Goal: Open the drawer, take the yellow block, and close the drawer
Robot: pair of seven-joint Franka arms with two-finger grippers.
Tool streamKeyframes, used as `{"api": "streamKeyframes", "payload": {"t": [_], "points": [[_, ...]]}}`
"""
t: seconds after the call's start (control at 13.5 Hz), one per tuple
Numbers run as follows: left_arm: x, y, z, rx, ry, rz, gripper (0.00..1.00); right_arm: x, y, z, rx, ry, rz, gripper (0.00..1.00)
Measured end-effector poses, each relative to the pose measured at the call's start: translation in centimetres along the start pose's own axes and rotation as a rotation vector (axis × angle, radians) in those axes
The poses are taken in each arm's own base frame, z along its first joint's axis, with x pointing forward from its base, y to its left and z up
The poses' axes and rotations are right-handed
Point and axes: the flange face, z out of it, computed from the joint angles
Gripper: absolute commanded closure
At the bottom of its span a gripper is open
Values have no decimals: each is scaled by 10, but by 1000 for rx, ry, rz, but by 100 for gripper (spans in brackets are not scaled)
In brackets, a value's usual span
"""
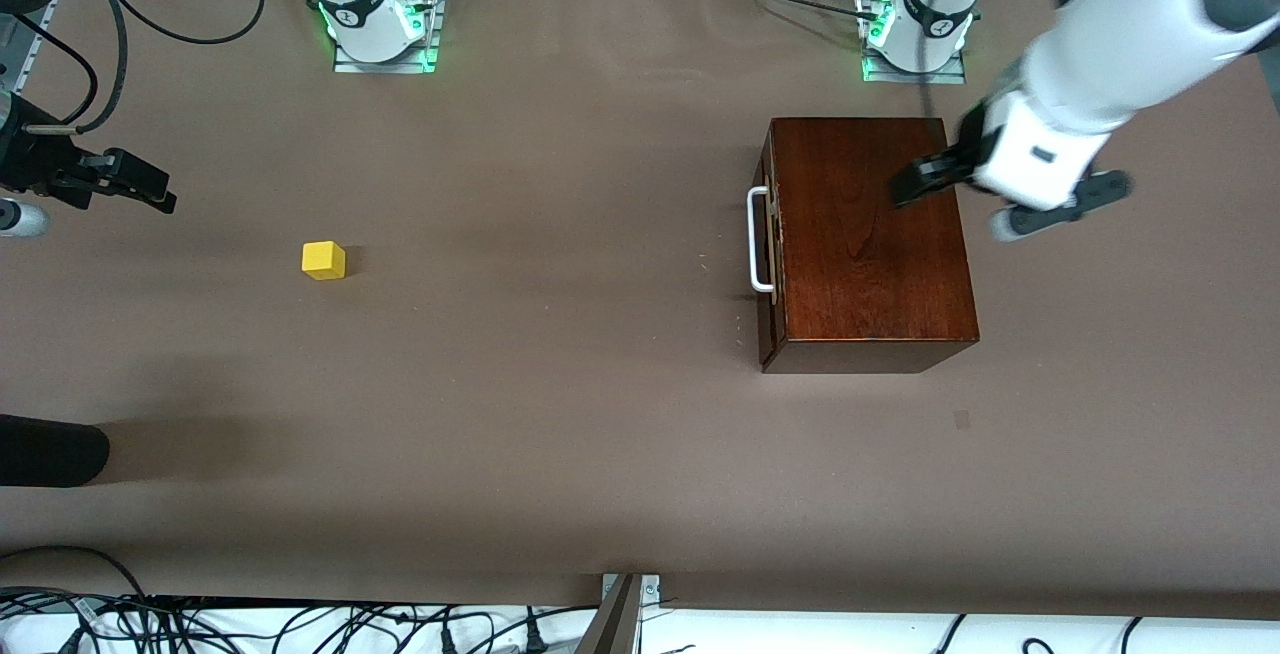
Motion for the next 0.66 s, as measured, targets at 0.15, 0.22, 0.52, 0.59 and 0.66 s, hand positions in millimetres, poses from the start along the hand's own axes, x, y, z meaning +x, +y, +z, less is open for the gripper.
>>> {"api": "streamKeyframes", "payload": {"t": [0.15, 0.22, 0.52, 0.59, 0.66], "points": [[-1, -41, -8, 10, 11, 61, 0, 0, 0, -2, 0, 5, 0, 0], [-2, -55, -12, 25, 23, 95, 0, 0, 0, -4, 0, 7, 0, 0], [7, -95, -24, 75, 62, 204, 0, 1, 0, -6, 0, 12, 0, 0], [8, -97, -25, 85, 69, 218, 0, 1, 0, -6, 0, 12, 0, 0], [8, -96, -26, 90, 73, 228, 0, 1, 0, -6, 0, 12, 0, 0]]}}
